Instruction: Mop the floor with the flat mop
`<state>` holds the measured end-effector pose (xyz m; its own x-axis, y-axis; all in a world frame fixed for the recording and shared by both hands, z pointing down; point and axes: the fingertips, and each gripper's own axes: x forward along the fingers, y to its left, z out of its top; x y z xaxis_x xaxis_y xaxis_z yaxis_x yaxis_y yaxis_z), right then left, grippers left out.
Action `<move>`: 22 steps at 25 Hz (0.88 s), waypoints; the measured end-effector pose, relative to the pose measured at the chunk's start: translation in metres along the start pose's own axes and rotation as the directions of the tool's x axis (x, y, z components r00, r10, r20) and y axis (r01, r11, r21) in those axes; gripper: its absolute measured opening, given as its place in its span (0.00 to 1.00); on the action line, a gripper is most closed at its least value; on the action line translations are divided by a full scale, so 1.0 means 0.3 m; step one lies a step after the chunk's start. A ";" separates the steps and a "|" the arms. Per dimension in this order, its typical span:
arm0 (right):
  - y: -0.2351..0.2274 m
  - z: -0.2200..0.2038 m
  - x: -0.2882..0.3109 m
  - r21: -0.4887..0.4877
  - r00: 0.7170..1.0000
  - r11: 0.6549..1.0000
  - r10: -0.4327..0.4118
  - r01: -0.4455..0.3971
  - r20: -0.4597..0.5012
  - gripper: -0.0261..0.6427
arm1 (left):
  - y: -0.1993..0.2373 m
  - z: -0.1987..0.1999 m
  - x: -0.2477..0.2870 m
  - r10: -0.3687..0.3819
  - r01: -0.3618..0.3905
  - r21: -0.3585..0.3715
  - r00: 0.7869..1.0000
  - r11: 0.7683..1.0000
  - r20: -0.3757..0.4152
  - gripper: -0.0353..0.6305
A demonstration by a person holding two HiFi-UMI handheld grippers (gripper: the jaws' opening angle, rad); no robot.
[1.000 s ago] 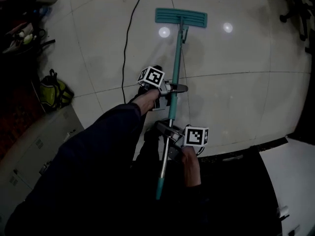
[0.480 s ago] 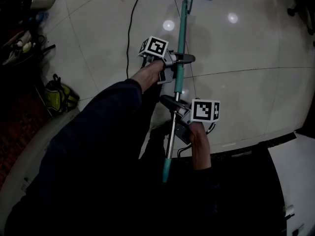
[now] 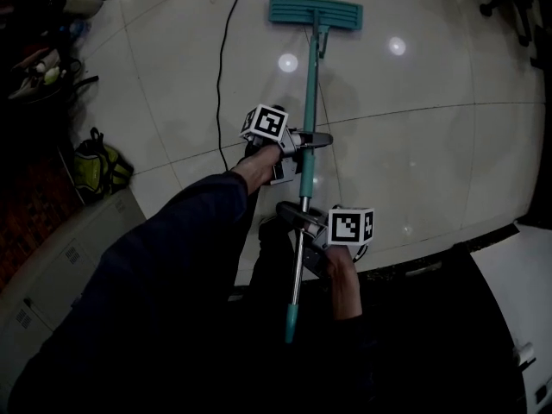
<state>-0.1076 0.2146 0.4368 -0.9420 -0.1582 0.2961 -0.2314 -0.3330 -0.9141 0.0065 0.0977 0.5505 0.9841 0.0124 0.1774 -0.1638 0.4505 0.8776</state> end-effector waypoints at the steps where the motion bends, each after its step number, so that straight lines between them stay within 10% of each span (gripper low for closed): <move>1: -0.016 -0.069 -0.020 0.001 1.000 1.000 -0.001 0.001 -0.009 0.17 | 0.026 -0.068 0.002 0.005 -0.005 -0.003 1.000 1.000 0.000 0.22; 13: -0.293 -0.776 -0.252 -0.014 0.982 0.998 -0.068 0.066 -0.175 0.18 | 0.393 -0.773 0.066 0.047 -0.050 -0.074 0.998 0.996 -0.037 0.22; 22: -0.383 -0.881 -0.293 0.024 0.984 0.998 -0.056 0.061 -0.166 0.19 | 0.511 -0.896 0.116 0.094 -0.102 -0.100 0.992 0.990 -0.081 0.22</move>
<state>-0.0626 0.5125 0.4427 -0.9547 0.0177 0.2971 -0.2829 -0.3641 -0.8874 0.0342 0.4072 0.5714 0.9668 0.1267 0.2221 -0.2552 0.5340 0.8061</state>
